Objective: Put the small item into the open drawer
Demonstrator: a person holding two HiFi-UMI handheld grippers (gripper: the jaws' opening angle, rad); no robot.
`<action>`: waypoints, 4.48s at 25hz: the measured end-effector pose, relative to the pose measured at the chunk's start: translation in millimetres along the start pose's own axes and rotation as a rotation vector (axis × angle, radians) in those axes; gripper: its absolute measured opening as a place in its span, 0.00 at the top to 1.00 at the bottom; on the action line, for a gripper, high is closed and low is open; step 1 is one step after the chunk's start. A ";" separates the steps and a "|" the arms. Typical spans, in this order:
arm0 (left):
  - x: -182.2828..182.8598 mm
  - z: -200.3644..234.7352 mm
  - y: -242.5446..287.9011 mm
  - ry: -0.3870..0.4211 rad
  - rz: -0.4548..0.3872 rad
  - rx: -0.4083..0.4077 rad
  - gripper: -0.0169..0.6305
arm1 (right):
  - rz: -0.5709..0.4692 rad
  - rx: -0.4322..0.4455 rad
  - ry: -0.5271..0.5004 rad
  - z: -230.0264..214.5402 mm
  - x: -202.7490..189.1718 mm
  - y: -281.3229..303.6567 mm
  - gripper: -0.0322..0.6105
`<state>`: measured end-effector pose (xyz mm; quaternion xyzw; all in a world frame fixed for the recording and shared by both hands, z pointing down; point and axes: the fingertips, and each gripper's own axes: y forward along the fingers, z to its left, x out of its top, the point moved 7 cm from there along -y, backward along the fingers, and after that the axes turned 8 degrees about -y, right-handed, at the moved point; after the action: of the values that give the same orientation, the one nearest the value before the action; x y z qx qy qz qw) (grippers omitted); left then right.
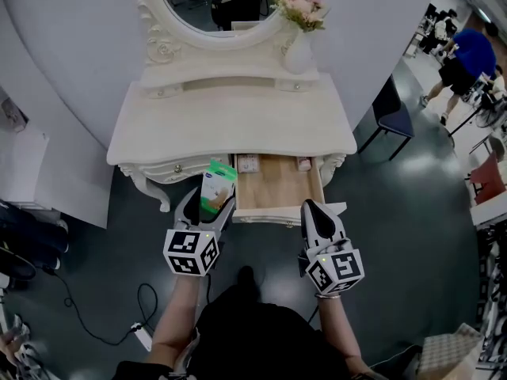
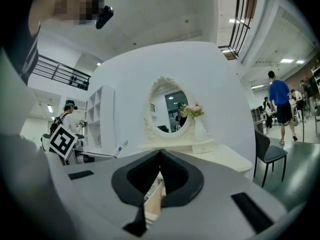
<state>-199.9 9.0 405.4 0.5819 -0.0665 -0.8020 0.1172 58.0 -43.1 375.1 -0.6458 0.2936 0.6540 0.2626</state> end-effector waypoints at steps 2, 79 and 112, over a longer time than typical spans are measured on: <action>2.8 6.6 7.9 0.000 0.004 -0.004 0.42 | -0.001 -0.010 -0.001 -2.0 0.4 8.0 0.95; -150.2 -79.4 287.6 0.549 0.810 -0.615 0.42 | 0.109 -0.366 0.126 -162.6 -47.6 29.4 0.95; -224.1 -71.1 310.0 0.746 0.991 -0.647 0.41 | 0.142 -0.373 0.142 -168.2 -57.8 32.2 0.95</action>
<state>-31.9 -228.2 664.1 0.6553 -0.0370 -0.3803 0.6516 152.5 -184.8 435.3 -0.7055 0.2299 0.6667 0.0705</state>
